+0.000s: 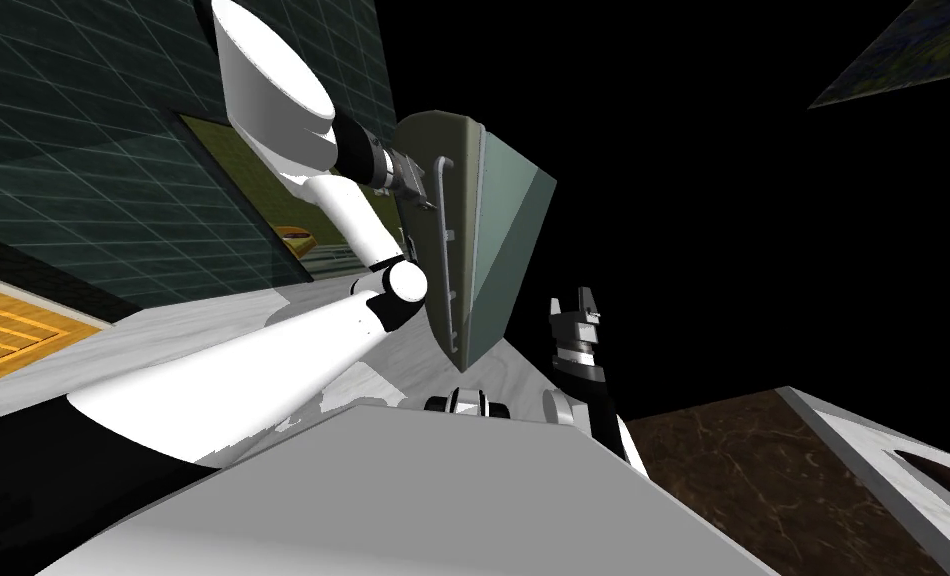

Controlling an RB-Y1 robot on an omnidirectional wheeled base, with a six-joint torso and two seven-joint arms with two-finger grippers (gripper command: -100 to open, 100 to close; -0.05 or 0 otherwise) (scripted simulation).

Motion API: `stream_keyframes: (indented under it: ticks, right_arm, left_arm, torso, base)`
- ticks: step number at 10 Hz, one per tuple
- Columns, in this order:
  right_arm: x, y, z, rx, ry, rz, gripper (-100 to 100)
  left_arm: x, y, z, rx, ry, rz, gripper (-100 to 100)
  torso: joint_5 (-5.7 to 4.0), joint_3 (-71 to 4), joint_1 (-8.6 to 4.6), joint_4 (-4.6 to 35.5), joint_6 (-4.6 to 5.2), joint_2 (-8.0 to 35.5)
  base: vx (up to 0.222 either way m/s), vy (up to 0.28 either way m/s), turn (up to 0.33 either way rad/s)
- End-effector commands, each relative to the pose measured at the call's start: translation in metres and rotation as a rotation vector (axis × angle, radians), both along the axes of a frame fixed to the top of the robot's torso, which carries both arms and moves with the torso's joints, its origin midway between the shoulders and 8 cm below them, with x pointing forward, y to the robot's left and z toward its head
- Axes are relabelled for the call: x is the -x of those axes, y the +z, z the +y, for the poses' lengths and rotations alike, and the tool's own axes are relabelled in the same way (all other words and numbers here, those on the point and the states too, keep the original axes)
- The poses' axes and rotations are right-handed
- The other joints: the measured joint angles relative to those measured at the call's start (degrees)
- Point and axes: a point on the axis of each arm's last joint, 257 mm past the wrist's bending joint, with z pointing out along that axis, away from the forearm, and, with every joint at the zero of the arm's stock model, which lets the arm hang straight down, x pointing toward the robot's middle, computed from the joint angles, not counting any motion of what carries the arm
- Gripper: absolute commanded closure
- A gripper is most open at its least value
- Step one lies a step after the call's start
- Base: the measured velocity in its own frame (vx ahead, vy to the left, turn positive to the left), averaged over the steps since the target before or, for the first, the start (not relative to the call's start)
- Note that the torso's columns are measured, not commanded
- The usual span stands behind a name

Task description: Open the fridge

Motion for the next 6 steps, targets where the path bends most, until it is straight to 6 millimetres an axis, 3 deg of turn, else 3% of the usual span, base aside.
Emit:
stream_keyframes:
  ticks: [1,2,4,5,6]
  right_arm:
    - [0.0,0.0,0.0,0.0,0.0,0.0,0]
    - [0.0,0.0,0.0,0.0,0.0,0.0,0]
    - [0.0,0.0,0.0,0.0,0.0,0.0,0]
    - [0.0,0.0,0.0,0.0,0.0,0.0,0]
    - [0.0,0.0,0.0,0.0,0.0,0.0,0]
  left_arm:
    - [0.013,0.011,-0.02,-0.005,-0.064,0.015,-100]
    - [0.017,0.014,-0.024,-0.006,-0.08,0.02,-100]
    - [0.005,0.004,-0.006,0.025,-0.042,0.028,-100]
    - [0.008,0.003,-0.008,0.012,-0.041,0.036,-100]
    - [0.007,0.002,-0.006,0.015,-0.038,0.038,100]
  torso:
    - [-0.06,0.15,-0.14,0.13,-0.01,0.2]
    - [-0.17,0.29,-0.34,0.22,0.09,0.39]
    - [-0.18,0.31,-0.34,0.25,0.06,0.43]
    - [-0.02,0.06,0.04,0.12,-0.03,0.09]
    - [0.11,-0.1,0.22,-0.01,-0.12,-0.09]
  base:
    - [0.001,-0.027,0.049]
    - [0.008,-0.027,0.037]
    - [0.046,0.03,0.026]
    - [0.045,0.036,0.01]
    - [0.009,0.009,0.005]
